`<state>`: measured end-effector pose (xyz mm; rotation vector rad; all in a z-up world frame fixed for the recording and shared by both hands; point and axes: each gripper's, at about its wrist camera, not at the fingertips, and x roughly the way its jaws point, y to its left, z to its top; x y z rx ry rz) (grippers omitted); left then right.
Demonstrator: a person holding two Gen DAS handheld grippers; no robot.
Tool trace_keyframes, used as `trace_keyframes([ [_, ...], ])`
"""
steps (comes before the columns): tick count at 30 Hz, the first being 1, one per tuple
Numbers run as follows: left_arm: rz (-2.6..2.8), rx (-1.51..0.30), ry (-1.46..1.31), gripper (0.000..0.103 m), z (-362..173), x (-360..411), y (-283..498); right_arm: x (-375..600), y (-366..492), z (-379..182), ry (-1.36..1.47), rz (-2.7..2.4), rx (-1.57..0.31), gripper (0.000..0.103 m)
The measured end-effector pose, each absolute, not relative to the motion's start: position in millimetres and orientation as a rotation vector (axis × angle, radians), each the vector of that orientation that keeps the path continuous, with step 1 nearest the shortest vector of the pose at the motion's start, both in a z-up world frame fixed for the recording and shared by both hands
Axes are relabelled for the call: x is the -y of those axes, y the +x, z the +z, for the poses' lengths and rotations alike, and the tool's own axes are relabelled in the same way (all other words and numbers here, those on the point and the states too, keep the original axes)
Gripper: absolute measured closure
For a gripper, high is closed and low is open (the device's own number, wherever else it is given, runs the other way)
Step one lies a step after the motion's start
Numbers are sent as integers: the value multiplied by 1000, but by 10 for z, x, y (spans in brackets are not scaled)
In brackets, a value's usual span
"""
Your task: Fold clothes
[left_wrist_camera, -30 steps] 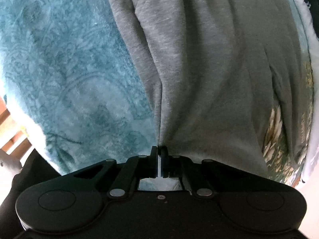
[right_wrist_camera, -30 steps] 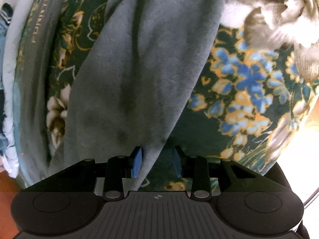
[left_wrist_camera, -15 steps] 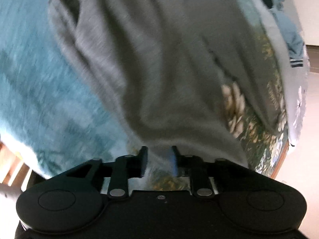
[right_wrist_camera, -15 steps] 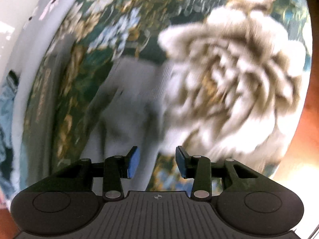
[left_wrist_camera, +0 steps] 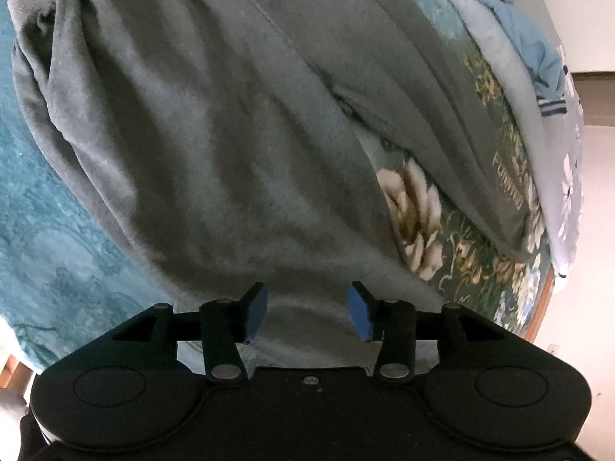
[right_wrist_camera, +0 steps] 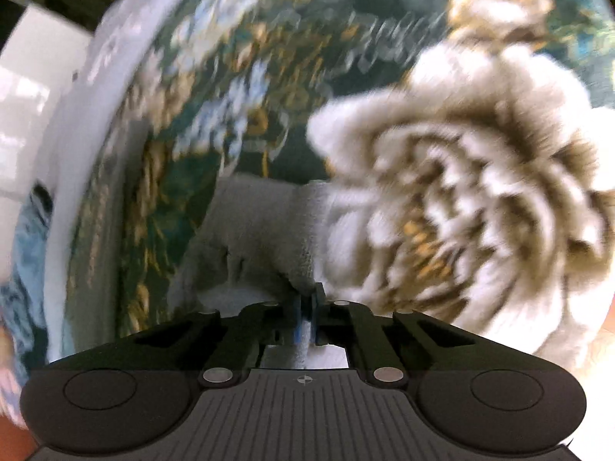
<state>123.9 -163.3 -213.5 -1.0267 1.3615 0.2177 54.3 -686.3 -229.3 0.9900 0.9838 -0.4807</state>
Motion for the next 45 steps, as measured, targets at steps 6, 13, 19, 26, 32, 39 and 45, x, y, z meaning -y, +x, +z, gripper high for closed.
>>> trace_keyframes([
  [6, 212, -1386, -1028, 55, -2244, 1672, 1293, 6841, 346, -2352, 960, -584, -1028, 100],
  [13, 217, -1401, -1028, 50, -2333, 1614, 1254, 6864, 382, -2572, 942, -605, -1103, 98],
  [19, 227, -1409, -1024, 46, -2399, 1560, 1210, 6908, 364, -2214, 868, -504, -1093, 87],
  [26, 223, -1412, -1033, 44, -2457, 1594, 1187, 6958, 901, -1945, 684, -302, -1116, 69],
  [32, 222, -1415, -1036, 40, -2481, 1653, 1209, 6393, 1471, -1950, 265, 128, -1267, 66],
  [39, 253, -1399, -1063, 38, -2492, 1666, 1151, 6069, 1782, -2224, -93, 327, -1407, 66],
  [45, 287, -1384, -1094, 35, -2501, 1699, 1070, 6024, 1920, -2383, -240, 337, -1438, 99],
])
